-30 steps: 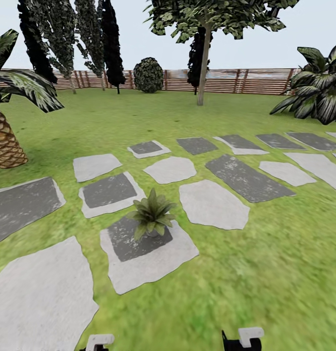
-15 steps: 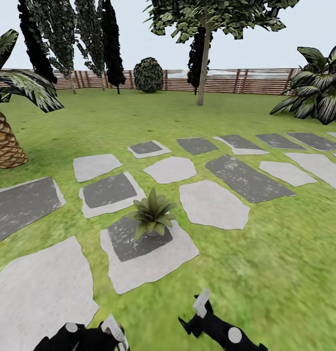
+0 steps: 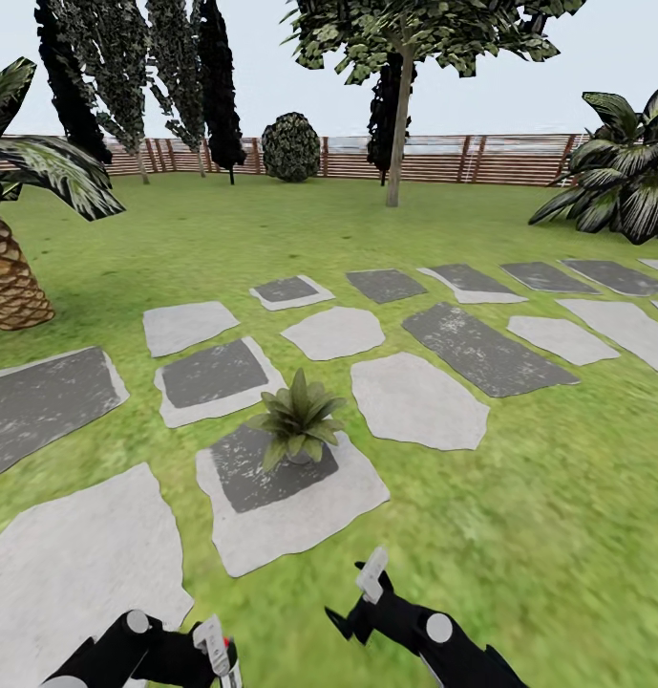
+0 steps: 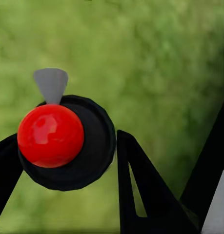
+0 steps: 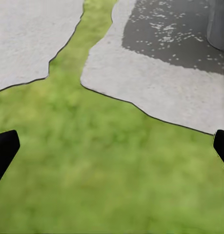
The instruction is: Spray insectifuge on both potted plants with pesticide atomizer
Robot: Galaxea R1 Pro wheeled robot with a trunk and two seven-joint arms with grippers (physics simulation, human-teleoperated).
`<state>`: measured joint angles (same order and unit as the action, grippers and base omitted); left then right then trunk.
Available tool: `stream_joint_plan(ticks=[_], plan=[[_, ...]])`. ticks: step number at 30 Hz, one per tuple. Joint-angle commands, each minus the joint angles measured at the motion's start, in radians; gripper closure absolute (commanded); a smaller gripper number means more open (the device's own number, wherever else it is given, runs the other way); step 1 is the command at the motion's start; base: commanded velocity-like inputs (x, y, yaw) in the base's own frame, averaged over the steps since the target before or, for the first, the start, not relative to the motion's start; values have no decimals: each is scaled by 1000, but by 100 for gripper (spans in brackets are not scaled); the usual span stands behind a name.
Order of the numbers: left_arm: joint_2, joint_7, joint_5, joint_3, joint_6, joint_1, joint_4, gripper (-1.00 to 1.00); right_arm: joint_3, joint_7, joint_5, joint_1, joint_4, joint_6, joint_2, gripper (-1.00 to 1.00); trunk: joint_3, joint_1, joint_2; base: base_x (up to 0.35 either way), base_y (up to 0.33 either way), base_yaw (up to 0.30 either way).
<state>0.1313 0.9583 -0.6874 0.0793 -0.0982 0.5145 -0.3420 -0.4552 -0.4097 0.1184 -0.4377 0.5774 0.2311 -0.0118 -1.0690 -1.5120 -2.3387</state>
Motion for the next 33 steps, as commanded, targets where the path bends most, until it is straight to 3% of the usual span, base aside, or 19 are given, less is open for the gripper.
stream_joint_plan(ticks=[1, 8, 15, 19, 20, 23, 26, 27, 33], plan=[[1, 4, -9, 8, -11, 0, -1, 100, 1, 6, 5, -1, -1, 8, 0, -100, -1, 0, 0, 0, 0, 0], [8, 8, -10, 2, -14, -2, 0, 100, -1, 22, -6, -2, -2, 11, -2, -100, -1, 0, 0, 0, 0, 0], [-23, 20, -40, -35, -12, 29, -2, 100, -8, 4, 2, -3, 18, 9, -9, -100, -1, 0, 0, 0, 0, 0], [-26, 42, -57, -56, -12, 48, -6, 100, -9, -19, 23, -18, 41, 6, -10, -100, -1, 0, 0, 0, 0, 0], [-28, 89, -61, -57, -12, 52, -13, 100, -9, -204, 94, -34, 59, 4, -10, -100, -1, 0, 0, 0, 0, 0], [-36, 120, -66, -63, -12, 57, -33, 100, -10, -243, 149, -56, 62, 2, -10, -100, -1, 0, 0, 0, 0, 0], [-38, 141, -68, -93, -12, 58, -37, 100, -10, -282, 190, -63, 63, -1, -11, -100, -1, 0, 0, 0, 0, 0], [-39, 145, -67, -107, -12, 58, -38, 100, -10, -306, 211, -65, 63, -9, -11, 100, -1, 0, 0, 0, 0, 0], [-41, 151, -64, -121, -13, 75, -52, 100, -10, -347, 243, -72, 65, -25, -11, 100, -1, 0, 0, 0, 0, 0]])
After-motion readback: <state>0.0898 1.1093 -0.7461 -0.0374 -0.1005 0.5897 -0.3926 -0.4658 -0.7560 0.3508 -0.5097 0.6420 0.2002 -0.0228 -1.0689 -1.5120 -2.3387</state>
